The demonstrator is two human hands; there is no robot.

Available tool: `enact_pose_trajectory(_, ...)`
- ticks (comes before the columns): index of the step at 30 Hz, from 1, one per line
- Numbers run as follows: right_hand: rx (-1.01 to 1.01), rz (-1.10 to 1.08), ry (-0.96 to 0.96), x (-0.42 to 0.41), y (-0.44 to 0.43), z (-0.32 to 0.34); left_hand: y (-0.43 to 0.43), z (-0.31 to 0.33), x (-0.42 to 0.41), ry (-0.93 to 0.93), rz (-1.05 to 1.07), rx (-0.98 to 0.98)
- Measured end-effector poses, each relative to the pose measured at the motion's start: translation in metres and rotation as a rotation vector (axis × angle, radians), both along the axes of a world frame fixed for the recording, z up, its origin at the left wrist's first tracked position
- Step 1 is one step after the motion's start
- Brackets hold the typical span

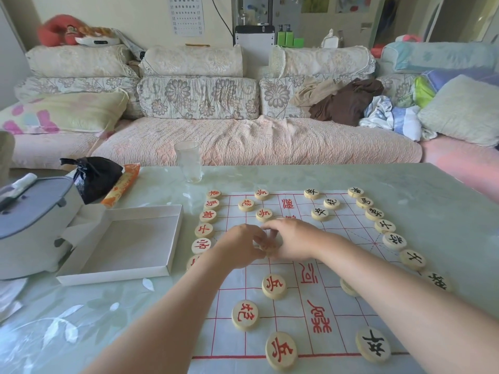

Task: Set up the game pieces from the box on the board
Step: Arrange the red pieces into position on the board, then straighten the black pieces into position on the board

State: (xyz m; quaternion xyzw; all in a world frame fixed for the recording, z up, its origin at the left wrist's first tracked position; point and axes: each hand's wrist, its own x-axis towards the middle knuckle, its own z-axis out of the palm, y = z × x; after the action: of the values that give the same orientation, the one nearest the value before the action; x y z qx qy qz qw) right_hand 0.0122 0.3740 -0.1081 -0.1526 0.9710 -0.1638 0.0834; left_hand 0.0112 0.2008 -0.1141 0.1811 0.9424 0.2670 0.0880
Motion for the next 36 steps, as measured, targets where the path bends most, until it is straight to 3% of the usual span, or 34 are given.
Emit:
enact_pose_trajectory(19, -0.072, 0.017, -0.027, 0.011, -0.005, 0.007, 0.004, 0.001, -0.002, 0.022, 0.009, -0.112)
enact_pose_trajectory(23, -0.077, -0.070, -0.034, 0.012, 0.007, 0.018, 0.004, 0.014, 0.000, 0.033, -0.005, -0.140)
enact_pose_trajectory(31, -0.201, -0.254, 0.070, 0.064, 0.071, 0.042, 0.040, 0.046, 0.040, 0.132, -0.104, -0.019)
enact_pose_trajectory(36, -0.077, -0.305, -0.020, 0.103, 0.099, 0.034, 0.080, 0.043, 0.075, 0.103, -0.194, 0.016)
